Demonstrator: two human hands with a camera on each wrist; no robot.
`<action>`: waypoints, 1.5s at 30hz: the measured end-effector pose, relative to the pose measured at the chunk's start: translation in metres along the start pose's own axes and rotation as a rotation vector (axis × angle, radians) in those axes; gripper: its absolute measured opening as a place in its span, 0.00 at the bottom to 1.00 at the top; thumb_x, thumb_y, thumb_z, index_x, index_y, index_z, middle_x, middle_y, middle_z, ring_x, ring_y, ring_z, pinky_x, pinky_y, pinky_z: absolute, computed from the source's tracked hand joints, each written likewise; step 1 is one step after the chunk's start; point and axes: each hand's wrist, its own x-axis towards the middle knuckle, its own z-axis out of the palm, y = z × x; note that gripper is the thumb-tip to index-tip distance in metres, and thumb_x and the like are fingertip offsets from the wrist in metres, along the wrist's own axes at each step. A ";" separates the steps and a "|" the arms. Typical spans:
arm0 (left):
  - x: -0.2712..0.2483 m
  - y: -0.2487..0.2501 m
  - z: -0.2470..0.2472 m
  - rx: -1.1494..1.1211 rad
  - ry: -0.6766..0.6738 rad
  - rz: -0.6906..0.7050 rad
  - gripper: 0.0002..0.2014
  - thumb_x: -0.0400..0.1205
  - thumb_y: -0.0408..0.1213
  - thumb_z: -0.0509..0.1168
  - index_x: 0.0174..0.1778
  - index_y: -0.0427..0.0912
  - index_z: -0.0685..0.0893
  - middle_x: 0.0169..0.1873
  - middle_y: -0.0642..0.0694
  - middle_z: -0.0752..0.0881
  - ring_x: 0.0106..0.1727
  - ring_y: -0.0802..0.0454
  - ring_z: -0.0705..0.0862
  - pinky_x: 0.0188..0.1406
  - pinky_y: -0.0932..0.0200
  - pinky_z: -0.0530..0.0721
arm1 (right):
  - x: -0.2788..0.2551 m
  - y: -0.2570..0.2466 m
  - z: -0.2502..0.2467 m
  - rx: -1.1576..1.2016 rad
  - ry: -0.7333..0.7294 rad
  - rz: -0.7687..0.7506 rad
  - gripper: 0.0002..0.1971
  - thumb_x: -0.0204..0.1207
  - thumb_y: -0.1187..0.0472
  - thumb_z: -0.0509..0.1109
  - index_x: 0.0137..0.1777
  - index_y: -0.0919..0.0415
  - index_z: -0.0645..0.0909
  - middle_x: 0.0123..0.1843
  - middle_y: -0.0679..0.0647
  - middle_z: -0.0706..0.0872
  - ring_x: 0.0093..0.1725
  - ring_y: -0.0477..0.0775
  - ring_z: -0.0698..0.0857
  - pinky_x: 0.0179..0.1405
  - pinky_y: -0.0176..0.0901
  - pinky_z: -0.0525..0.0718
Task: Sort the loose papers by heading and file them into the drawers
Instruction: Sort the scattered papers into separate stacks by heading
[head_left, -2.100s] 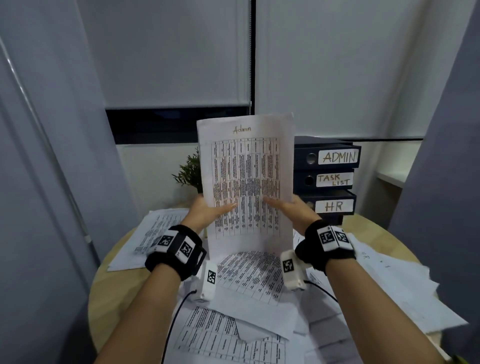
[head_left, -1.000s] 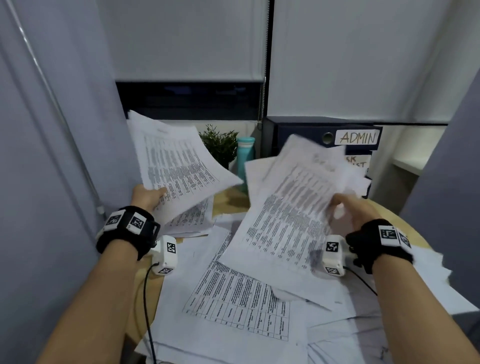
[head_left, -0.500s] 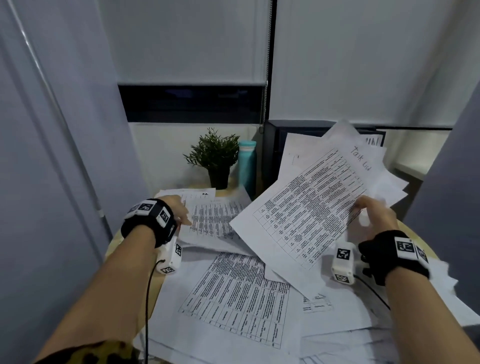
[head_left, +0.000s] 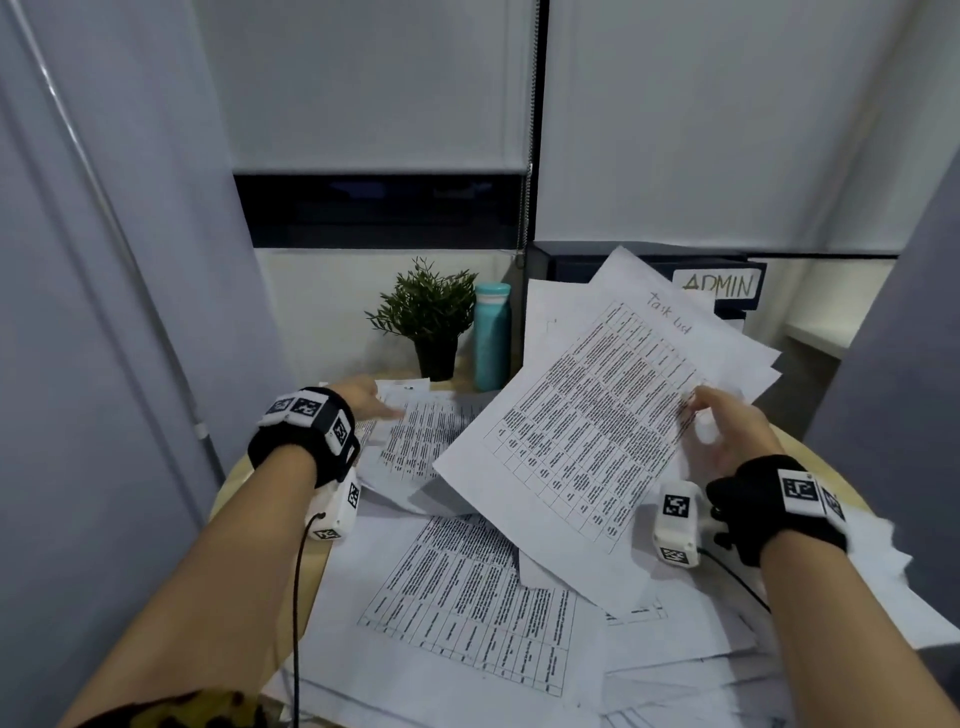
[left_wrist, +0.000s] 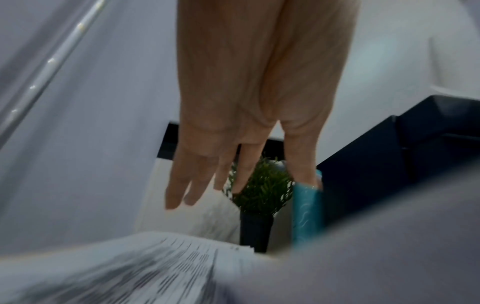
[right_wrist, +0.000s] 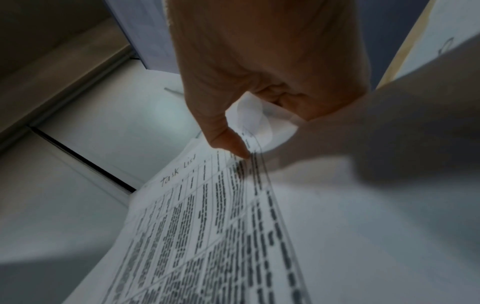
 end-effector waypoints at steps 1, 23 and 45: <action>-0.003 0.005 -0.004 -0.015 0.009 0.041 0.47 0.74 0.69 0.62 0.80 0.36 0.65 0.78 0.40 0.67 0.77 0.40 0.69 0.76 0.48 0.69 | -0.001 -0.002 0.005 -0.011 -0.003 -0.014 0.09 0.77 0.73 0.61 0.38 0.61 0.75 0.39 0.57 0.82 0.34 0.50 0.82 0.21 0.27 0.80; -0.047 0.046 0.014 -1.339 -0.186 0.515 0.21 0.89 0.47 0.46 0.70 0.43 0.77 0.64 0.43 0.84 0.64 0.48 0.84 0.59 0.52 0.86 | -0.017 0.014 0.031 -0.031 -0.193 -0.257 0.13 0.75 0.63 0.76 0.59 0.61 0.86 0.50 0.55 0.90 0.44 0.51 0.88 0.42 0.42 0.84; -0.035 0.036 0.036 -1.164 -0.086 0.388 0.23 0.74 0.42 0.68 0.56 0.25 0.83 0.49 0.30 0.88 0.45 0.39 0.87 0.44 0.49 0.89 | -0.010 0.026 0.013 -0.150 -0.723 -0.206 0.20 0.59 0.58 0.85 0.51 0.63 0.91 0.64 0.60 0.87 0.64 0.61 0.86 0.55 0.43 0.86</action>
